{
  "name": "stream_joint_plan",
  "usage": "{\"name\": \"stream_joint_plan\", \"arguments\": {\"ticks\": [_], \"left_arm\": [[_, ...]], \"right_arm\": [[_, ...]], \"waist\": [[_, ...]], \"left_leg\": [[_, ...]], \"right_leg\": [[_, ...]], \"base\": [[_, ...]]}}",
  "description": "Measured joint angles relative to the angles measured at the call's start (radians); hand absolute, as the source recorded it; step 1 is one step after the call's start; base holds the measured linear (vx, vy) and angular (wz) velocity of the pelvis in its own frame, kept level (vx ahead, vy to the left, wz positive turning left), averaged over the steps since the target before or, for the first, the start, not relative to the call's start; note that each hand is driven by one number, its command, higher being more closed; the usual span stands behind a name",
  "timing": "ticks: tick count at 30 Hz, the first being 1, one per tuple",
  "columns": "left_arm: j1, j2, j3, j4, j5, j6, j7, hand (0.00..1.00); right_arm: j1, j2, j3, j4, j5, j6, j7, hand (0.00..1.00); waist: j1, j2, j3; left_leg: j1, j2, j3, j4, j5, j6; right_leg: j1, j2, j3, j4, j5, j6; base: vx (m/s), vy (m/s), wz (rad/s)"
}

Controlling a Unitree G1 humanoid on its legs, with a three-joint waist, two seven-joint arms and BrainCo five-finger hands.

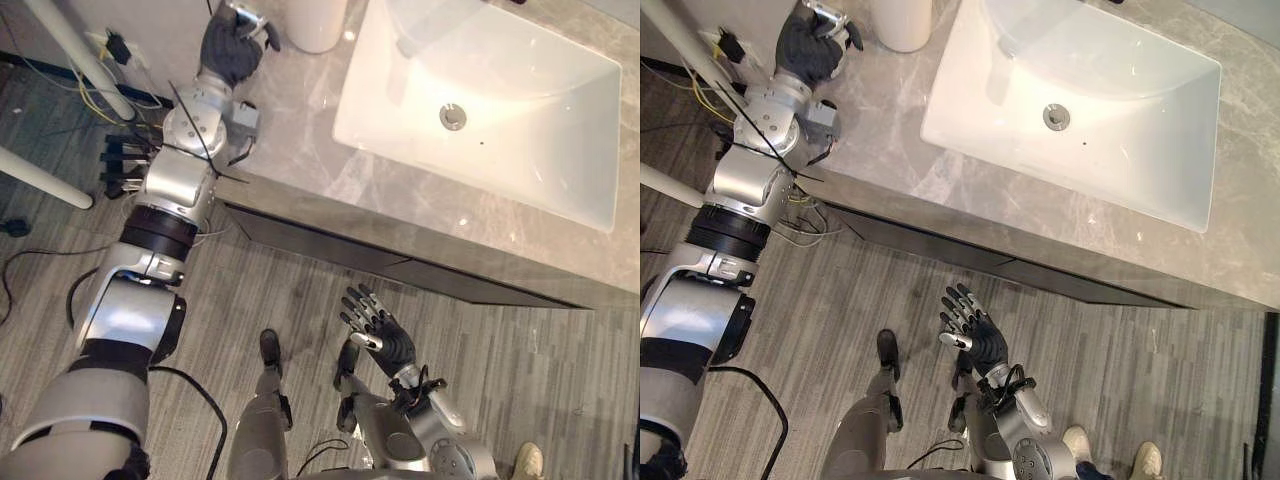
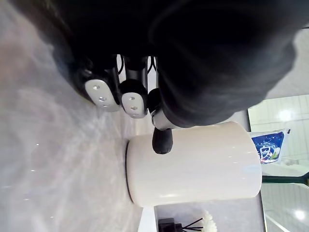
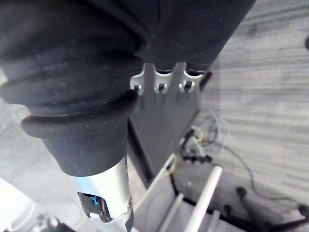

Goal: Organize washtable

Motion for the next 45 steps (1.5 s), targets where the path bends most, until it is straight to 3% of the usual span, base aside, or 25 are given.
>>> {"name": "stream_joint_plan", "arguments": {"ticks": [5, 8, 19, 31, 38, 45], "left_arm": [[0.077, -0.030, 0.000, -0.002, 0.000, 0.000, -0.020, 1.00], [0.100, -0.047, -0.002, -0.004, 0.000, 0.001, -0.038, 1.00], [0.121, -0.088, -0.015, -0.004, 0.010, 0.003, -0.039, 1.00], [0.033, -0.082, -0.079, 0.031, 0.001, 0.007, -0.036, 1.00], [-0.039, -0.061, -0.083, 0.095, -0.002, 0.008, -0.037, 1.00], [-0.077, -0.054, -0.082, 0.105, -0.006, 0.008, -0.036, 1.00]], "right_arm": [[-0.006, -0.010, -0.008, 0.027, 0.000, 0.006, -0.001, 0.00], [-0.006, -0.009, -0.025, 0.027, 0.000, 0.008, -0.001, 0.00], [-0.005, -0.015, -0.043, 0.027, 0.000, 0.013, -0.001, 0.00], [-0.002, -0.013, -0.043, 0.027, 0.000, 0.012, -0.009, 0.00], [0.008, -0.004, -0.046, 0.026, 0.000, 0.010, -0.024, 0.00], [0.016, -0.005, -0.045, 0.026, -0.001, 0.010, -0.025, 0.00]], "waist": [[0.000, 0.051, -0.035], [-0.002, 0.062, -0.049], [-0.008, 0.066, -0.074], [-0.017, 0.065, -0.077], [-0.036, 0.064, -0.077], [-0.034, 0.062, -0.076]], "left_leg": [[0.011, -0.003, -0.012, 0.000, 0.000, 0.000], [0.015, -0.002, -0.015, 0.000, 0.000, 0.000], [0.018, 0.000, -0.005, 0.000, 0.000, -0.001], [-0.011, 0.001, 0.011, 0.000, 0.000, -0.001], [-0.030, 0.004, 0.035, 0.000, 0.000, -0.001], [-0.048, 0.007, 0.044, 0.000, 0.000, 0.000]], "right_leg": [[0.020, -0.001, -0.012, -0.002, -0.004, 0.004], [0.026, -0.001, -0.016, -0.003, -0.004, 0.004], [0.024, 0.000, -0.006, -0.004, -0.004, 0.004], [-0.014, 0.001, 0.010, -0.003, 0.000, 0.003], [-0.047, 0.001, 0.034, -0.003, 0.009, 0.002], [-0.071, 0.004, 0.054, -0.003, 0.019, -0.003]], "base": [[0.03, 0.031, 0.08], [0.02, 0.015, 0.03], [0.02, 0.010, -0.01], [0.03, 0.017, -0.04], [0.03, 0.022, -0.11], [0.01, 0.023, -0.06]]}}
